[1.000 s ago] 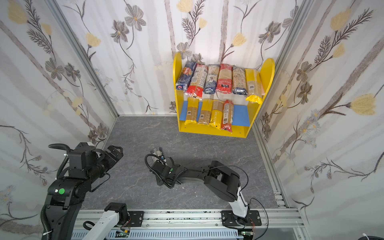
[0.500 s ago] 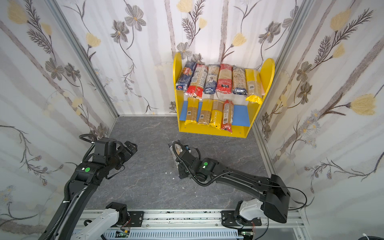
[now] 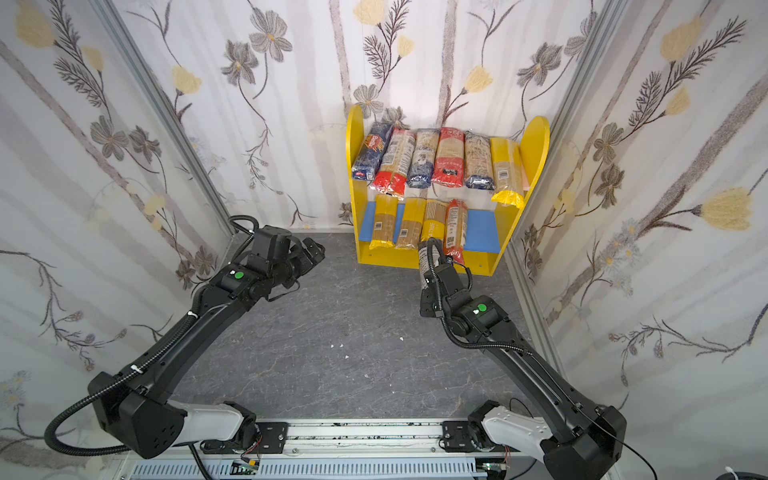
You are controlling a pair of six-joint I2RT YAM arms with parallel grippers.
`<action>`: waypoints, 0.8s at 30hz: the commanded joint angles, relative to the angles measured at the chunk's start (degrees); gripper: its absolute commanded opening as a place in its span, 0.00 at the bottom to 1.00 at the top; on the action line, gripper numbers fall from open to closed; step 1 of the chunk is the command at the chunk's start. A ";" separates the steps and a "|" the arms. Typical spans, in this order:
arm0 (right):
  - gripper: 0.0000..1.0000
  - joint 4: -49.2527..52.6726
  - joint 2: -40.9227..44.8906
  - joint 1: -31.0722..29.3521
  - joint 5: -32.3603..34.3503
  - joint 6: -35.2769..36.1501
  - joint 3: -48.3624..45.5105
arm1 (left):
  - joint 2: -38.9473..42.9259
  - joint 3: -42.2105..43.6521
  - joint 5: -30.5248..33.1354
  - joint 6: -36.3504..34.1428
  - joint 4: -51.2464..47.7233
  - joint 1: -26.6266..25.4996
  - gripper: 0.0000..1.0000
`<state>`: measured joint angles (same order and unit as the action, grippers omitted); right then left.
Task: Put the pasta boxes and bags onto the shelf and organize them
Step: 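Lift the white-labelled bag upright and carry it to the blue lower shelf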
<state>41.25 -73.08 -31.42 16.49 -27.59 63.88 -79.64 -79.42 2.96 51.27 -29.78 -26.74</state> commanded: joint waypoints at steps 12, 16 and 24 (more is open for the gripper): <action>0.00 -13.21 -8.96 12.83 13.12 13.92 9.68 | -15.61 -16.84 -0.80 -2.40 3.24 -0.59 1.00; 0.00 -16.78 -14.12 16.05 16.64 18.18 12.77 | -19.62 -21.73 -0.94 -2.49 3.24 -0.66 1.00; 0.00 -25.98 -23.43 19.09 23.59 25.23 13.17 | -24.96 -28.69 -0.35 -3.01 3.19 -0.57 1.00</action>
<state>26.74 -95.15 -12.67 33.32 -6.02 76.40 -103.59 -106.39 1.87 48.95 -27.70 -27.33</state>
